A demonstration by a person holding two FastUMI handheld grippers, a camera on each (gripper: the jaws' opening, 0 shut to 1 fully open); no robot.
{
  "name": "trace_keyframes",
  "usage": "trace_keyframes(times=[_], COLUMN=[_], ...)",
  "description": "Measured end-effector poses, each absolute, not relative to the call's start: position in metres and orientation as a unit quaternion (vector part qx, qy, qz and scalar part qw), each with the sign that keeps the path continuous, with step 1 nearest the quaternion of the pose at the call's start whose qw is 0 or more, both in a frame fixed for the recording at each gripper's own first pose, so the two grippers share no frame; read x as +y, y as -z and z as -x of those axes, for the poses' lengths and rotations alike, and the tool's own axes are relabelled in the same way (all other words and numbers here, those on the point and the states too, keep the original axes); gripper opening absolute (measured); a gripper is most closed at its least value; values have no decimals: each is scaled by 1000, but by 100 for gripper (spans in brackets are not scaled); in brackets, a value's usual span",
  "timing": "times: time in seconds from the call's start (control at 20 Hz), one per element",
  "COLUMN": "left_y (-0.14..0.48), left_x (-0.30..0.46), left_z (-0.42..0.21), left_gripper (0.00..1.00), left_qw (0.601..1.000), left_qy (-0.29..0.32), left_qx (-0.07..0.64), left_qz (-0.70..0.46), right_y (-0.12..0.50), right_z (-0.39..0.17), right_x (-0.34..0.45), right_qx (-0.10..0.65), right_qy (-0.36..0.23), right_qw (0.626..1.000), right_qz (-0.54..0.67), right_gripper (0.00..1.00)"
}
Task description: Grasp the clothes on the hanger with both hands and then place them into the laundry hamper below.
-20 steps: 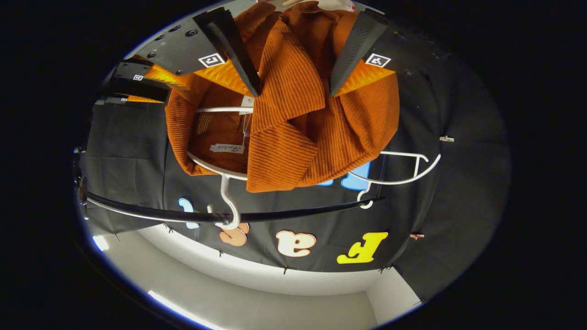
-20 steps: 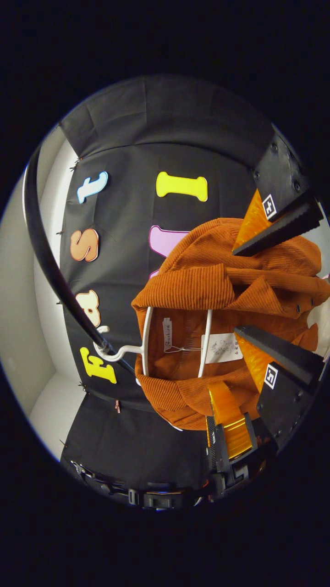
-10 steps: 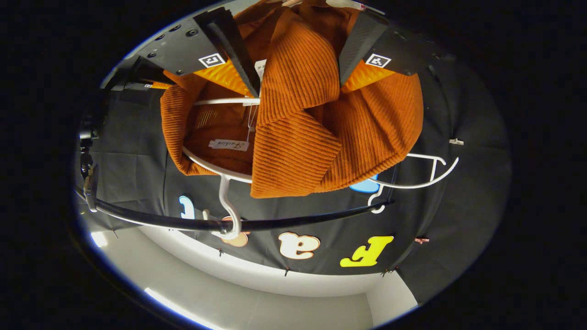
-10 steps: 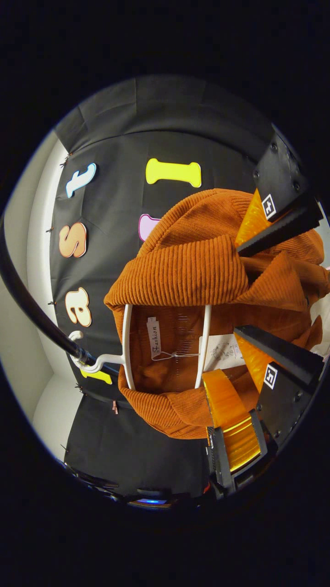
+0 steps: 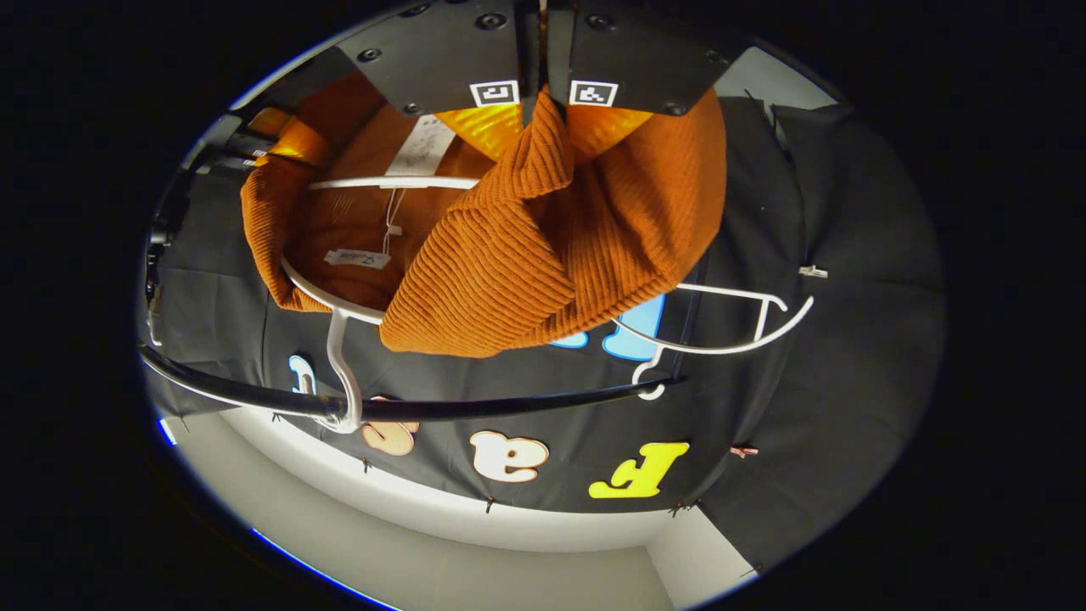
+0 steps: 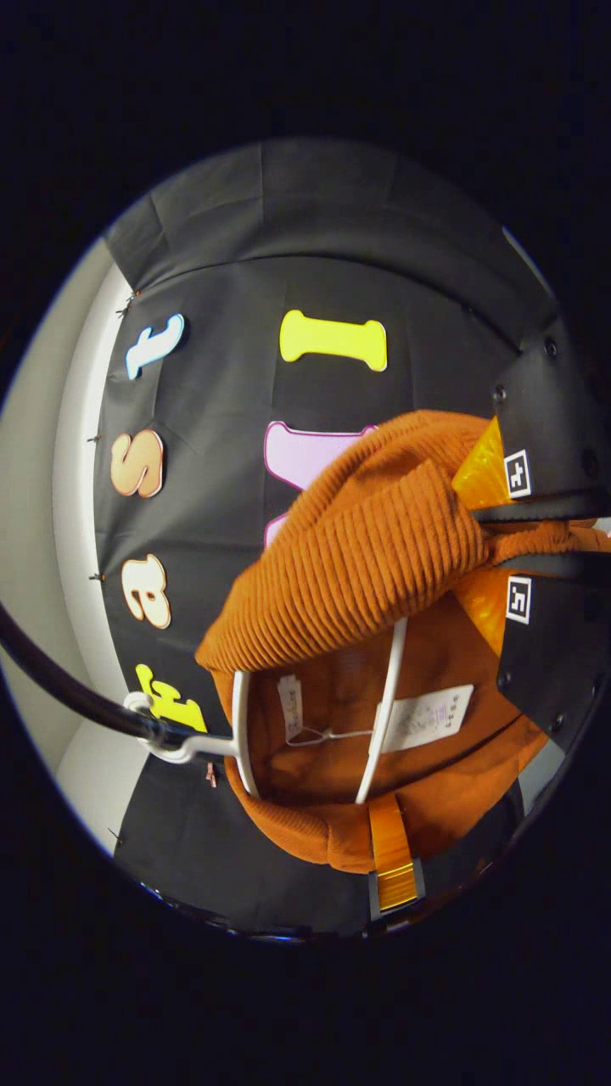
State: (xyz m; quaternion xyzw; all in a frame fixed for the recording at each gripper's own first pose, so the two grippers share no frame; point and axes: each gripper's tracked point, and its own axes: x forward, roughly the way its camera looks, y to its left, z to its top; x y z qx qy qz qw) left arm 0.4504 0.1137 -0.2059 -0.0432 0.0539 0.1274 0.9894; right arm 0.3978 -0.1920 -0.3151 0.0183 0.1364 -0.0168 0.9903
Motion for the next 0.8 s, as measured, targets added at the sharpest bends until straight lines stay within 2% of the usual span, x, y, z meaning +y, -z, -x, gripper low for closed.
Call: trace_keyframes(times=[0.15,0.25,0.3,0.4,0.45,0.55,0.65,0.75,0.8], left_y=[191,170,158,141,137,129,116,94,83], left_x=[127,132,136,149,152,157,163,172,175], left_z=[-435,-426,-422,-416,-417,-419,-423,-428,-432], left_gripper=[7,6,7,7,5,6,7,7,7], left_qw=[987,986,985,982,982,982,980,977,976], left_qy=[-152,-166,-174,-188,-190,-189,-192,-197,-197], left_qx=[47,28,17,-2,-6,-9,-16,-33,-41], left_qz=[27,11,2,-14,-18,-27,-48,-74,-81], right_y=[295,292,292,289,288,285,275,257,245], right_z=[-391,-387,-390,-400,-405,-413,-420,-425,-427], right_x=[-221,-236,-233,-230,-231,-238,-241,-246,-250], right_qx=[122,117,114,99,97,91,82,64,51], right_qy=[31,41,36,26,24,23,11,-11,-21], right_qw=[991,992,992,993,991,988,988,991,990], right_qz=[-43,-30,-34,-66,-90,-126,-129,-120,-131], right_gripper=[19,24,19,19,22,14,14,19,14])
